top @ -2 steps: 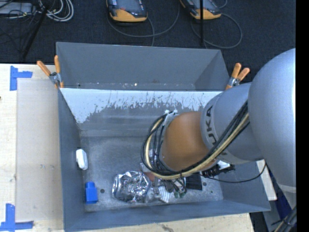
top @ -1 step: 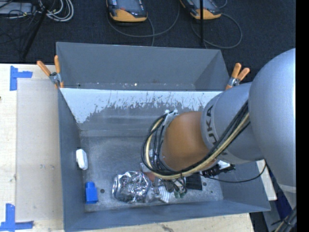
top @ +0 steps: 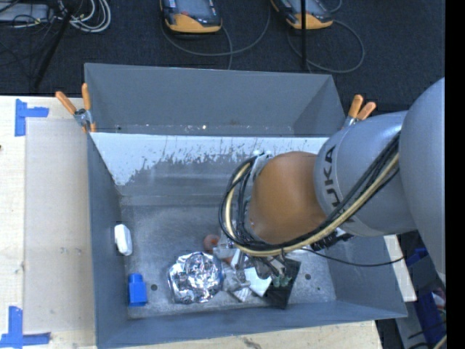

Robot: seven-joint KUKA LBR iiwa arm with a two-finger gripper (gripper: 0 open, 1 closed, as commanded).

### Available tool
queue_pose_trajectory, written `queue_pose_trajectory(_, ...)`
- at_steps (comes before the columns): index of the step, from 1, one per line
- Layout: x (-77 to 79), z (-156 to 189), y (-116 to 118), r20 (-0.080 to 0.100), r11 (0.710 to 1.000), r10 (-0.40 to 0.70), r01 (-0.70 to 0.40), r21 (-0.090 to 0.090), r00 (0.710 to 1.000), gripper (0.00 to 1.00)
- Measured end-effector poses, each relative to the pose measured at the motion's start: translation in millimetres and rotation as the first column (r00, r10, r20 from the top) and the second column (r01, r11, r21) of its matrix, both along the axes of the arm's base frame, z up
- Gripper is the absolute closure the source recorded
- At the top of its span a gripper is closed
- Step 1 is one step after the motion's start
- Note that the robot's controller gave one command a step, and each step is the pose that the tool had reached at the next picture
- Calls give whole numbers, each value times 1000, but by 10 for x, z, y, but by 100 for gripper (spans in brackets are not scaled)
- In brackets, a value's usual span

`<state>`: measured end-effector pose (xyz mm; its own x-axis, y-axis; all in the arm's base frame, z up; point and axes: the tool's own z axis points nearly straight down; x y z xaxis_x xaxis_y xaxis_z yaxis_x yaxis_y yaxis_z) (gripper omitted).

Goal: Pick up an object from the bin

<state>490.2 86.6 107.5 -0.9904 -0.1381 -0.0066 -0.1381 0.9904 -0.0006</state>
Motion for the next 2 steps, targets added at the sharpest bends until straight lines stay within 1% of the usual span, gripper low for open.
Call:
queue_pose_trajectory(1,143,-214,-34,-2,995,98,-98,0,995,100)
queue_pose_trajectory(2,17,1061,328,-7,998,-60,60,0,998,100)
